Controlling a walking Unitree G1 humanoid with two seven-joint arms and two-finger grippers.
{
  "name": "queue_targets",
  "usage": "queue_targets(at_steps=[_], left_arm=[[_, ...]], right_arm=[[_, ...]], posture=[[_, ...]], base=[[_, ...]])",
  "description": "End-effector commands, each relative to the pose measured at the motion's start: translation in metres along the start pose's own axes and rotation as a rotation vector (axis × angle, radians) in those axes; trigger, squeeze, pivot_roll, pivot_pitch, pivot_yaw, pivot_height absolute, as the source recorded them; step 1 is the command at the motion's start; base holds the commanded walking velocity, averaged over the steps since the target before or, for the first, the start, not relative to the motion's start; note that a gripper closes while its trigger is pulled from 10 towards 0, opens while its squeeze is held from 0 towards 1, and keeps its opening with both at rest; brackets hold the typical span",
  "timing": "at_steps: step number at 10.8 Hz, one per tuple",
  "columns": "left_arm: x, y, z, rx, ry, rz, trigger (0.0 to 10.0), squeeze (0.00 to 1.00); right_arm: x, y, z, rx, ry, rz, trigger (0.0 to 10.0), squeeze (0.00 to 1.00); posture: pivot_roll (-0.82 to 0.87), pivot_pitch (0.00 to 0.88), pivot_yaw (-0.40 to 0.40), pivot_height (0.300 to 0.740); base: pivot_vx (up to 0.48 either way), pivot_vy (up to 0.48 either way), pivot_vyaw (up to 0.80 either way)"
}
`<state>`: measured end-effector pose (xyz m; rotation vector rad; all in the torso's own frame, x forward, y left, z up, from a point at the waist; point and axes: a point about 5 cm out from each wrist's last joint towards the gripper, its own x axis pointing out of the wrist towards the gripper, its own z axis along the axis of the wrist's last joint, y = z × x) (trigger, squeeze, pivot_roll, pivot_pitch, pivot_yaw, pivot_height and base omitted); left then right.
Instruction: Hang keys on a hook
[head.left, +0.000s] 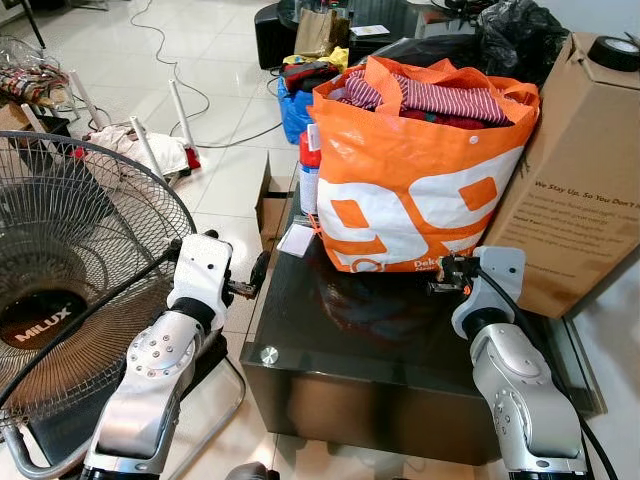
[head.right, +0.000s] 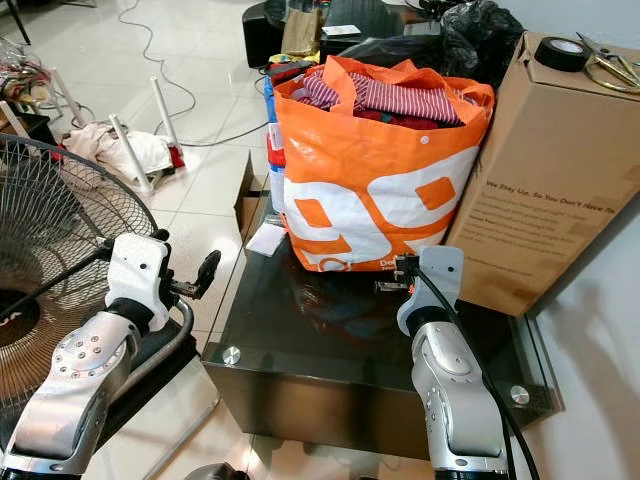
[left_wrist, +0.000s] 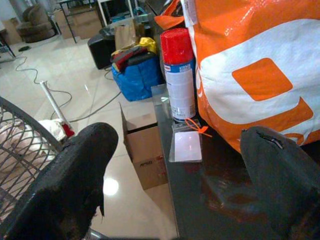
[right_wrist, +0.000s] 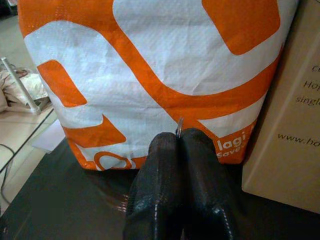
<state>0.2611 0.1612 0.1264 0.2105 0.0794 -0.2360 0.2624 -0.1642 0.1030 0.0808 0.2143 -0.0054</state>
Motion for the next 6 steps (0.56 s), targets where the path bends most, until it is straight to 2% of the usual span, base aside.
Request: queue_targets(at_steps=[1, 6], left_arm=[[0.0015, 0.0000, -0.0005, 0.008, 0.003, 0.004, 10.0, 0.00], [0.0025, -0.0023, -0.0015, -0.006, -0.001, 0.014, 10.0, 0.00]], right_arm=[[0.0005, -0.0019, 0.0067, 0.006, -0.017, -0.011, 10.0, 0.00], [0.0017, -0.0046, 0.0094, -0.010, -0.012, -0.007, 10.0, 0.00]], posture=[[0.00, 0.000, 0.017, 0.740], [0.00, 0.000, -0.001, 0.740]], base=[[0.000, 0.000, 0.00], [0.000, 0.000, 0.00]])
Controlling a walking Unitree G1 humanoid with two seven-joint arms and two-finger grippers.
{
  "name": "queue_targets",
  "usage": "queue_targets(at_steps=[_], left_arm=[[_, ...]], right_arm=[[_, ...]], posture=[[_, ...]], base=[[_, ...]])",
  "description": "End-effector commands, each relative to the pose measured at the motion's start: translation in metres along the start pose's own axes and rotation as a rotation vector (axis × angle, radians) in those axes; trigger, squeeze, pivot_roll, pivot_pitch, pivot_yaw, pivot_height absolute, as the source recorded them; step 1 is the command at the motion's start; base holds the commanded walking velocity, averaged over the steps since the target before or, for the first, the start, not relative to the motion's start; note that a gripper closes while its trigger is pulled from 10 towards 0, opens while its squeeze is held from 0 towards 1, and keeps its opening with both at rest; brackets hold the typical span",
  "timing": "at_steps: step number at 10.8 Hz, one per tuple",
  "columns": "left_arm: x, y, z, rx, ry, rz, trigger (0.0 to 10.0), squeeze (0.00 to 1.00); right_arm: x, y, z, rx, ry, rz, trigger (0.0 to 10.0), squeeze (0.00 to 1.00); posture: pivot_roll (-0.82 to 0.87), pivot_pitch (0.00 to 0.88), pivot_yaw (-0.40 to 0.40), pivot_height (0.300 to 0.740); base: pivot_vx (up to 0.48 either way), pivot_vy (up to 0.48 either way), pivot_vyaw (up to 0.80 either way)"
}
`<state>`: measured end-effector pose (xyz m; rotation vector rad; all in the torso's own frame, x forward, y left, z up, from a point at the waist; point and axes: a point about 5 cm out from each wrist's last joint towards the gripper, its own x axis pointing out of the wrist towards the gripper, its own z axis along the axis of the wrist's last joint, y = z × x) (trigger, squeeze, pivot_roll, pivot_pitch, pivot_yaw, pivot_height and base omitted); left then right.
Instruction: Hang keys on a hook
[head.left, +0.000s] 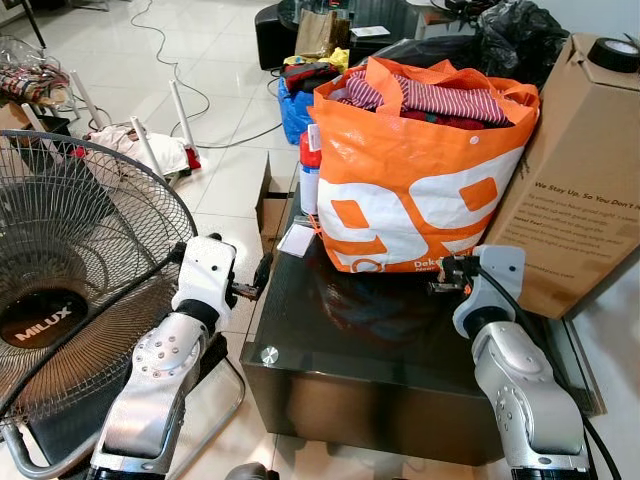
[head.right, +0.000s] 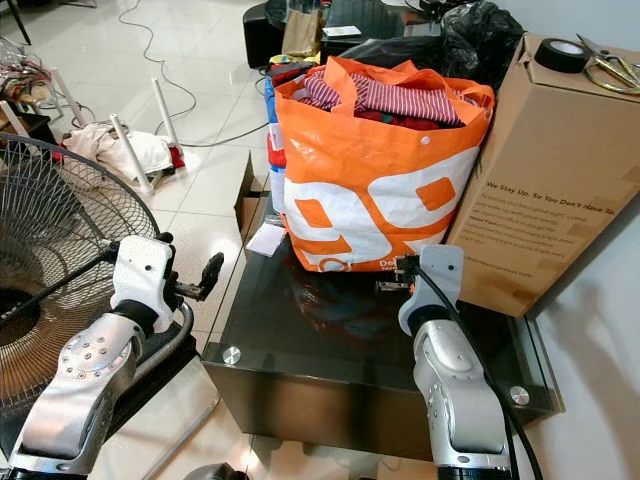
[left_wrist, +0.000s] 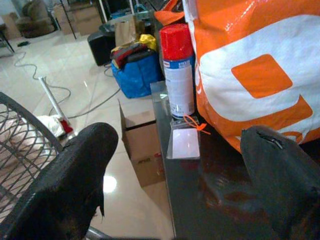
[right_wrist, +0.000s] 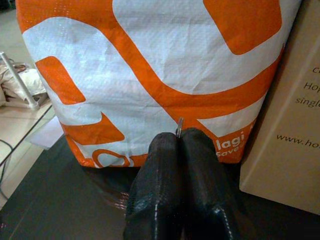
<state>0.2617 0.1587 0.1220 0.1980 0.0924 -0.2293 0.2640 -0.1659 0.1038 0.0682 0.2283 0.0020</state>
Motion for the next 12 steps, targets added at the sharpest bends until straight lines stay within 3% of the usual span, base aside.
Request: queue_targets(at_steps=[1, 4, 12], left_arm=[[0.0013, 0.0009, 0.0022, 0.006, -0.014, 0.011, 10.0, 0.00], [0.0027, 0.0006, 0.0024, 0.004, -0.017, 0.012, 10.0, 0.00], [0.0019, 0.0014, 0.0020, 0.005, -0.018, 0.022, 10.0, 0.00]], right_arm=[[0.0009, -0.0031, 0.0084, 0.001, -0.024, -0.010, 10.0, 0.00], [0.0020, -0.0033, 0.0088, 0.001, -0.021, -0.010, 10.0, 0.00], [0.0038, -0.0006, 0.0104, -0.006, -0.025, 0.013, 10.0, 0.00]], posture=[[0.00, 0.000, -0.004, 0.740], [0.00, 0.000, -0.001, 0.740], [0.01, 0.000, -0.011, 0.740]], base=[[0.000, 0.000, 0.00], [0.000, 0.000, 0.00], [-0.268, 0.000, 0.00]])
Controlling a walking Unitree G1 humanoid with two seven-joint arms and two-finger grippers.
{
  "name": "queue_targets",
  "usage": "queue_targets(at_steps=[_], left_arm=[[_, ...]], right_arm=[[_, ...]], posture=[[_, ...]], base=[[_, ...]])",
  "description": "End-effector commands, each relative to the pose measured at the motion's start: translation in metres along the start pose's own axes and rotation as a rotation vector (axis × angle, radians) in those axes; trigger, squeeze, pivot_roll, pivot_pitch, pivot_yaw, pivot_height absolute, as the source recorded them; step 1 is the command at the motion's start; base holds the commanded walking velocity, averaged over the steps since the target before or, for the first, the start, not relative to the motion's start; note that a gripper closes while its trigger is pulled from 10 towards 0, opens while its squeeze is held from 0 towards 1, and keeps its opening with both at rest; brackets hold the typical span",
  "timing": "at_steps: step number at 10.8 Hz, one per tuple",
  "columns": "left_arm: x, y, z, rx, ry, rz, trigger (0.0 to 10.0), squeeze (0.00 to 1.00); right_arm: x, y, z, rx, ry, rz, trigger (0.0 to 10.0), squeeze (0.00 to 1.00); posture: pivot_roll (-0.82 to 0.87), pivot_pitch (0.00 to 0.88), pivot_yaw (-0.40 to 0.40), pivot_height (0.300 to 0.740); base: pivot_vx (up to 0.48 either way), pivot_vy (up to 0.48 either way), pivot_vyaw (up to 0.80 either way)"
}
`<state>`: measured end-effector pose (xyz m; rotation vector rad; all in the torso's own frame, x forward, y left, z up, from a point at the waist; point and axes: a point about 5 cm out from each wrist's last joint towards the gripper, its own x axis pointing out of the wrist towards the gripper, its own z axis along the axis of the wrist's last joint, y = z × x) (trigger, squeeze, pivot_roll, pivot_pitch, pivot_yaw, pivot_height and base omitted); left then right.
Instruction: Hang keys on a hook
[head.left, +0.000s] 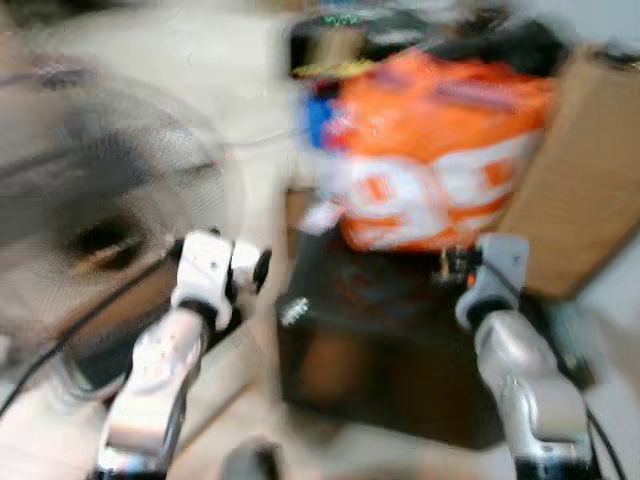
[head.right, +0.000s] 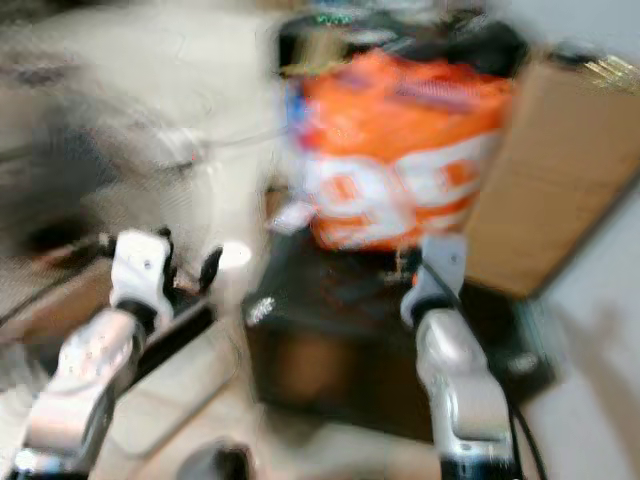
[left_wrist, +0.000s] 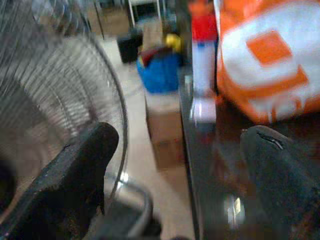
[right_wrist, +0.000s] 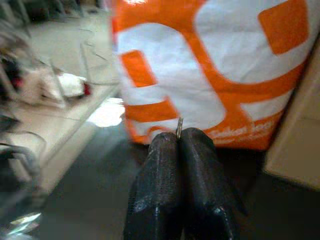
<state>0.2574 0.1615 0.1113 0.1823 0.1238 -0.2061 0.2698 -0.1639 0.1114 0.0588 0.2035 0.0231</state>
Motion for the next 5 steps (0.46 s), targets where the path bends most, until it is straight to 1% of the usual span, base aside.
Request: queue_targets(at_steps=[1, 3, 4, 5], left_arm=[[0.0056, 0.0009, 0.0135, 0.024, -0.051, 0.000, 10.0, 0.00], [0.0072, 0.0002, 0.0137, 0.015, -0.055, 0.002, 10.0, 0.00], [0.0087, -0.0002, 0.0144, 0.005, -0.055, 0.002, 10.0, 0.00], [0.0108, -0.0015, 0.0111, 0.005, -0.011, -0.016, 10.0, 0.00]], right_arm=[[-0.0001, -0.0034, 0.0021, -0.007, 0.000, -0.007, 10.0, 0.00], [-0.0003, -0.0046, 0.0006, -0.005, 0.018, -0.014, 10.0, 0.00], [0.0003, -0.0061, 0.0011, -0.001, 0.016, -0.021, 10.0, 0.00], [0.0010, -0.0063, 0.0021, -0.005, 0.012, -0.022, 10.0, 0.00]], posture=[[0.00, 0.000, -0.009, 0.740], [0.00, 0.000, -0.007, 0.740], [0.00, 0.000, -0.007, 0.740], [0.00, 0.000, -0.005, 0.740]], base=[[0.000, 0.000, 0.00], [0.000, 0.000, 0.00], [0.000, 0.000, -0.80], [0.000, 0.000, -0.80]])
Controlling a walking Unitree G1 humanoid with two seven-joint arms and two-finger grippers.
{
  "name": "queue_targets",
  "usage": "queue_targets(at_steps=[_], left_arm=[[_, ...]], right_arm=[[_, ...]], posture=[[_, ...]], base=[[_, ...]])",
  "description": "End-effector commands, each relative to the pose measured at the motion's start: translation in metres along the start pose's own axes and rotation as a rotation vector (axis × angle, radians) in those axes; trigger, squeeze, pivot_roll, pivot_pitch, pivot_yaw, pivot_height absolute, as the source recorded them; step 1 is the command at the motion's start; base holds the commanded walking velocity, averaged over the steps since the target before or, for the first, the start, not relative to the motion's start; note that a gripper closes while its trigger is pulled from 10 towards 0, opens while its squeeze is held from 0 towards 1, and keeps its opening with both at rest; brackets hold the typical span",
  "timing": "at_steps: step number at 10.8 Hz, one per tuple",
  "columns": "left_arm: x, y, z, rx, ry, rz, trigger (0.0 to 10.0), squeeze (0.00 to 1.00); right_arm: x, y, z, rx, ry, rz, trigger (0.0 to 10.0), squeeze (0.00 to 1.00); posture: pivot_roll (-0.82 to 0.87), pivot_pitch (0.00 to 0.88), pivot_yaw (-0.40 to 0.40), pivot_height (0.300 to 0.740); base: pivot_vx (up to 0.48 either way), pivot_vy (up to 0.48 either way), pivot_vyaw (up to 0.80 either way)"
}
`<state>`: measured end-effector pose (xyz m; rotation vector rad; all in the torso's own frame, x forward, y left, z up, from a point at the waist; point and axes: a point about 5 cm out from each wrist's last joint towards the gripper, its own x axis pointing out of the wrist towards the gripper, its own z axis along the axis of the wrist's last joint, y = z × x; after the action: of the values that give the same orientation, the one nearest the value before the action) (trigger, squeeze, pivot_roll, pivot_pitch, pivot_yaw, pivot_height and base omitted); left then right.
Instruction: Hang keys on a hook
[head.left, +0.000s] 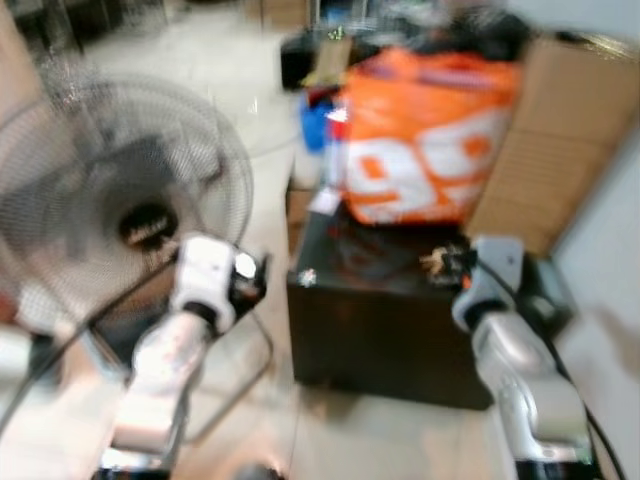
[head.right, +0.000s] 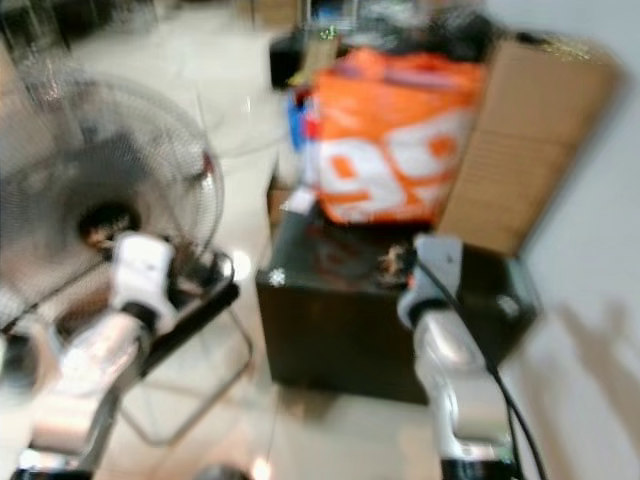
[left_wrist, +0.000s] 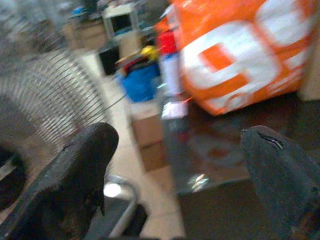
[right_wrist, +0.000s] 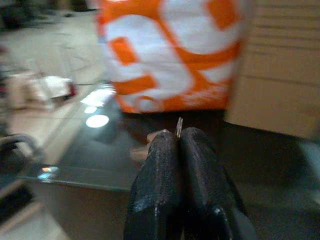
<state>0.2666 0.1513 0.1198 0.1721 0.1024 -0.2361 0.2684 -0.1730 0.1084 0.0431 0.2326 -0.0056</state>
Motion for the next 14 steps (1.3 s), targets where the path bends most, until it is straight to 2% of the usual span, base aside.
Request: queue_targets(at_steps=[1, 4, 8, 14], left_arm=[[0.0013, 0.0048, -0.0009, 0.014, 0.020, 0.009, 10.0, 0.00], [0.0025, 0.0046, -0.0001, 0.007, 0.011, 0.009, 10.0, 0.00], [0.0024, 0.0089, 0.0062, 0.057, -0.031, 0.032, 10.0, 0.00], [0.0030, 0.0057, 0.0044, 0.067, -0.038, 0.012, 10.0, 0.00]], right_arm=[[0.0019, 0.0032, 0.0051, 0.007, -0.017, 0.010, 10.0, 0.00], [0.0018, 0.0024, 0.0063, 0.002, -0.019, 0.004, 10.0, 0.00], [0.0005, 0.0029, 0.0086, 0.030, -0.046, -0.002, 10.0, 0.00], [-0.0003, 0.0013, 0.0095, 0.023, -0.063, -0.014, 10.0, 0.00]], posture=[[0.00, 0.000, -0.005, 0.740], [-0.01, 0.000, 0.002, 0.740], [0.01, 0.000, 0.002, 0.740], [0.00, 0.000, 0.008, 0.740]], base=[[0.000, 0.000, -0.80], [0.000, 0.000, -0.80], [0.000, 0.000, -0.80], [0.000, 0.000, -0.80]])
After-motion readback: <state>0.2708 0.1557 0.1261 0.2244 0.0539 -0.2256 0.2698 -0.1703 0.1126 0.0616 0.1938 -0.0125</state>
